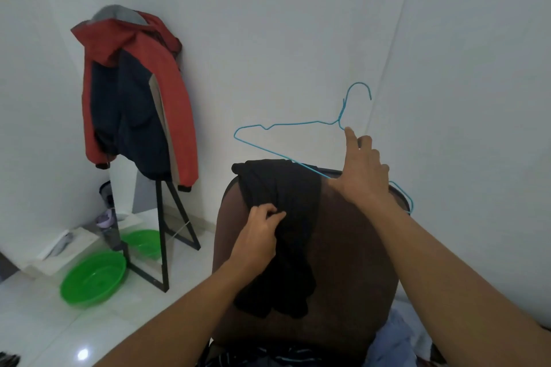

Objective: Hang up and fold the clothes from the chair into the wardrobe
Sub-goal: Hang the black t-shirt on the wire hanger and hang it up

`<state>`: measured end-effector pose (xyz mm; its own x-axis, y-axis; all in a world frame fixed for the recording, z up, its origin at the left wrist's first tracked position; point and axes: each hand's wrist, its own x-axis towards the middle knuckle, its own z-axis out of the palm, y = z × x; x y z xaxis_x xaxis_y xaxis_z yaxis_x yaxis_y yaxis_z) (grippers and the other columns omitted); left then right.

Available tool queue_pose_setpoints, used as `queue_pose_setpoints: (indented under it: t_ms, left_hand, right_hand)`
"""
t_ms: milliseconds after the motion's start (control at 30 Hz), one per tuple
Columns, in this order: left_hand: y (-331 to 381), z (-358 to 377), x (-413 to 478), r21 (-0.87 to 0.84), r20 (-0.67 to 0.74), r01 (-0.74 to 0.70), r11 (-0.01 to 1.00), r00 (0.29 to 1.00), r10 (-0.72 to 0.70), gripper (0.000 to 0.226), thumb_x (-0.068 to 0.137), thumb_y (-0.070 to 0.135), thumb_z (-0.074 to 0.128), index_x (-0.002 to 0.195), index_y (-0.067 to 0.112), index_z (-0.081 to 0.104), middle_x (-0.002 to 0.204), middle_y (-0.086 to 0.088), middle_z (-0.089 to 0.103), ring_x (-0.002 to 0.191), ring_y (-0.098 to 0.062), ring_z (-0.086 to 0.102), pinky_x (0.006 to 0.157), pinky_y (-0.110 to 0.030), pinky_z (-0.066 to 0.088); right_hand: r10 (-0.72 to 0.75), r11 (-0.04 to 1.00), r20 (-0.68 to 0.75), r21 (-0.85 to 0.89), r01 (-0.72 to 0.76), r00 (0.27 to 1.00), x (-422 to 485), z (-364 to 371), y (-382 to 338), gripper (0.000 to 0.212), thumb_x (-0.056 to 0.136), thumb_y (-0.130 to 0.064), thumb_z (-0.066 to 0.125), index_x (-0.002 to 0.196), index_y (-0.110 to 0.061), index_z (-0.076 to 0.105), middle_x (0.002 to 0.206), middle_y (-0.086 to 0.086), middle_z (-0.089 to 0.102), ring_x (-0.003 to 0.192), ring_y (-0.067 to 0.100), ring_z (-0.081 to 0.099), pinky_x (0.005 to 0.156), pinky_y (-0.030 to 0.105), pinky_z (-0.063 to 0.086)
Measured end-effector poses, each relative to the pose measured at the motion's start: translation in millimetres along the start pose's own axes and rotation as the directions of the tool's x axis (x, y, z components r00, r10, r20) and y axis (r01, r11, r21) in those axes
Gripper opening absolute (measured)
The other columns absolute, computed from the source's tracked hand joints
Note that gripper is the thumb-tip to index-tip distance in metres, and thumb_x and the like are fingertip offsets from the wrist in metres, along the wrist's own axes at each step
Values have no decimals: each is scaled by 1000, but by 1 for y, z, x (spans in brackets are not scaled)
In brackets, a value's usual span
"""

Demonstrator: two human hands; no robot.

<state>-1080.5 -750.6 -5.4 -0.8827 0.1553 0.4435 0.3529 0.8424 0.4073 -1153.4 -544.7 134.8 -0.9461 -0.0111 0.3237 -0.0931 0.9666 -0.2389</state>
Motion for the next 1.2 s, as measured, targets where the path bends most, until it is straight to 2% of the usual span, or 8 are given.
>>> queue_pose_setpoints:
  t_ms: [333,500,600,667,733,900,1000,1200]
  left_hand:
    - [-15,17,-41,52,155,-30,998,988,21,56,87,-2,61,140,12,53,138,-7,46,123,-22,51,99,-29,51]
    - [-9,5,-23,106,-141,14,994,990,1,49,78,43,74,122,26,61,132,0,50,122,-22,47,99,-41,46]
    - [-4,-18,35,101,-232,135,986,967,-109,67,80,50,72,139,26,49,142,-6,41,128,-28,41,101,-43,43]
    - [-3,-28,65,170,-102,203,964,977,-188,80,84,49,71,152,30,32,146,-7,36,127,-28,37,98,-43,45]
    - [-5,-28,77,154,-8,226,962,974,-227,72,89,35,70,152,26,36,143,-6,38,127,-26,37,101,-41,44]
    - [-15,-12,43,-39,-63,129,991,989,-131,52,91,4,63,141,11,53,138,-7,45,127,-20,47,107,-25,39]
    - [-20,-1,5,-76,-69,120,990,990,-125,55,89,11,68,142,16,52,142,-4,42,129,-18,46,107,-21,37]
    - [-16,-13,35,93,-172,155,984,976,-138,77,83,44,73,150,28,37,146,-3,36,129,-24,36,104,-38,40]
  right_hand:
    - [-14,999,11,36,14,1000,-6,-1,-7,117,68,-68,76,155,-28,10,144,8,32,120,35,48,91,53,44]
    - [-32,999,-2,42,32,999,-1,-1,-3,116,68,-63,78,155,-27,10,143,8,33,119,34,47,91,53,44]
    - [-22,998,-15,53,22,1000,3,-2,-3,117,67,-64,79,155,-28,10,141,7,33,119,34,47,90,53,45]
    - [-14,999,-21,42,15,1000,4,-1,-4,117,67,-64,79,154,-28,9,140,7,33,118,33,48,89,52,46]
    - [-17,999,-22,40,18,1000,4,1,-4,117,68,-63,79,155,-28,9,140,7,33,117,33,48,89,52,46]
    - [-8,999,-23,53,9,1000,7,3,-2,115,69,-56,82,154,-28,10,140,7,33,118,34,48,89,52,45]
    - [-5,998,-12,61,5,1000,8,7,-3,116,68,-53,83,154,-28,9,142,7,32,120,34,48,91,54,46]
    - [-17,996,-1,84,17,1000,10,10,-11,118,67,-63,79,155,-28,8,142,6,32,119,33,47,91,53,45]
